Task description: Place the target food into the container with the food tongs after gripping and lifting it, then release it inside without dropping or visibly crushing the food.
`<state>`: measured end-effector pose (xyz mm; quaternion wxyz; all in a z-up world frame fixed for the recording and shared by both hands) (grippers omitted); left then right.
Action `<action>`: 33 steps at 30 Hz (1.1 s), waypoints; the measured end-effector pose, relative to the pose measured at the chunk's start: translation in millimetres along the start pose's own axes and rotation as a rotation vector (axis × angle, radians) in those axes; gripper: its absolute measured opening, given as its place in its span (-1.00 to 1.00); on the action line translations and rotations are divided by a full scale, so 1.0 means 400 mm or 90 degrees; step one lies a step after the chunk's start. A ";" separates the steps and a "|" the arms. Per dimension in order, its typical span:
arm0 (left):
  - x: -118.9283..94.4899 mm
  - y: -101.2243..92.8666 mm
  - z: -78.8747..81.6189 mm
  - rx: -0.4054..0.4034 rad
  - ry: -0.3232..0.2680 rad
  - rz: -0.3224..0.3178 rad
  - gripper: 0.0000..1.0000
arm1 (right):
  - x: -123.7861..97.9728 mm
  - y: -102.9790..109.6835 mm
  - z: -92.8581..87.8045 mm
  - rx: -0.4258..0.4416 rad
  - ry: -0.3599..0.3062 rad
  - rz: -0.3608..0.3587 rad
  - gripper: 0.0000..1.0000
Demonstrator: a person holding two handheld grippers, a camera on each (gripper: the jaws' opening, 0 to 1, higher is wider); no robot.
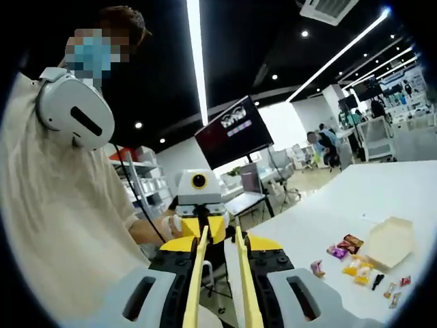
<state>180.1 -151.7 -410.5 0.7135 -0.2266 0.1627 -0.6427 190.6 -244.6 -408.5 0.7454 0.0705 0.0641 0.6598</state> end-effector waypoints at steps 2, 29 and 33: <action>0.000 -0.001 -0.002 0.000 0.004 0.002 -0.95 | -0.001 0.000 -0.002 0.001 0.002 0.001 -0.46; -0.032 0.044 -0.017 0.048 0.005 0.100 -0.55 | -0.042 -0.020 -0.033 0.027 0.025 -0.033 -0.47; -0.033 0.062 -0.023 0.064 0.015 0.135 -0.39 | -0.049 -0.023 -0.040 0.028 0.030 -0.042 -0.47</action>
Point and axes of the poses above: the point that each gripper's makers call its tool centre point, and the gripper's own axes: x roughly forward along the fingers, y roughly to its left, z roughly out of its top, the point moved 5 cm from there along -x, roughly backward along the fingers, and after that the axes turned 11 degrees about -x, right-handed, at the moved point
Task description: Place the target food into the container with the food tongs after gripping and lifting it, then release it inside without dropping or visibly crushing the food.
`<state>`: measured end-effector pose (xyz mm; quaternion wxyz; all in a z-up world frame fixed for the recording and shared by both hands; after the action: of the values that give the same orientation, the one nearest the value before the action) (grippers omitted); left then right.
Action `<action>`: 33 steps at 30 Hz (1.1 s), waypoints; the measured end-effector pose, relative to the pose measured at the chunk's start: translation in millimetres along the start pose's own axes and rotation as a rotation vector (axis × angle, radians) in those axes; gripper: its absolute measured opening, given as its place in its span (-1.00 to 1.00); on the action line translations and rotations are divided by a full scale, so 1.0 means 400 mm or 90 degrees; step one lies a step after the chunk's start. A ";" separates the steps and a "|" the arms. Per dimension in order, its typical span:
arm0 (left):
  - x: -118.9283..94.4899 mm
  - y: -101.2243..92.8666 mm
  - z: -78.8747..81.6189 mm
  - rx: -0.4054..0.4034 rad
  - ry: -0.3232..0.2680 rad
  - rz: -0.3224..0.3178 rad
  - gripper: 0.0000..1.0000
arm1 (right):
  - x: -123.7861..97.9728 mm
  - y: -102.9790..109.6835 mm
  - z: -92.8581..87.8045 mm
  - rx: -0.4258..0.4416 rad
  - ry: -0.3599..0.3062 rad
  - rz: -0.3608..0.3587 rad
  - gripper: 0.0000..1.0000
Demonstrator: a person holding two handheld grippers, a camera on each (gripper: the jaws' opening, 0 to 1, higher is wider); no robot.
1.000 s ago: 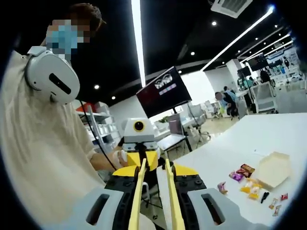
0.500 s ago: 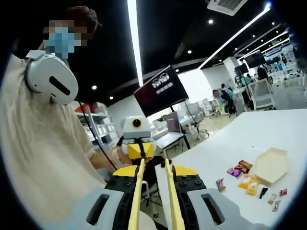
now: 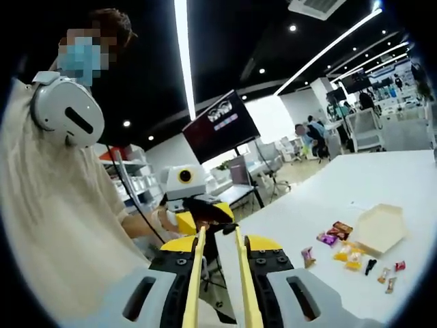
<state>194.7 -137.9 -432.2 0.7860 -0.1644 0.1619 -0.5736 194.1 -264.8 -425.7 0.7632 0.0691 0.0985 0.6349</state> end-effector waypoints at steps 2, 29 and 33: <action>0.000 0.008 -0.003 0.008 0.002 0.018 -0.31 | -0.003 -0.002 -0.003 -0.002 0.002 -0.004 -0.47; 0.004 0.129 -0.110 0.213 0.157 0.242 0.22 | -0.032 -0.028 -0.030 0.002 0.026 -0.048 -0.46; -0.007 0.131 -0.117 0.188 0.133 0.238 0.32 | -0.031 -0.035 -0.040 -0.001 0.044 -0.061 -0.46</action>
<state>217.5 -123.7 -497.1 0.8730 0.0452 0.1841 -0.4494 201.7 -279.9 -443.6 0.7887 0.0421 0.1276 0.5999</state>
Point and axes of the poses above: the point that each gripper's makers call its tool centre point, and the gripper's own axes: x roughly forward along the fingers, y roughly to its left, z roughly out of its top, the point moved 5 cm from there along -x, roughly backward along the fingers, and after that the axes turned 11 degrees about -x, right-handed, at the moved point
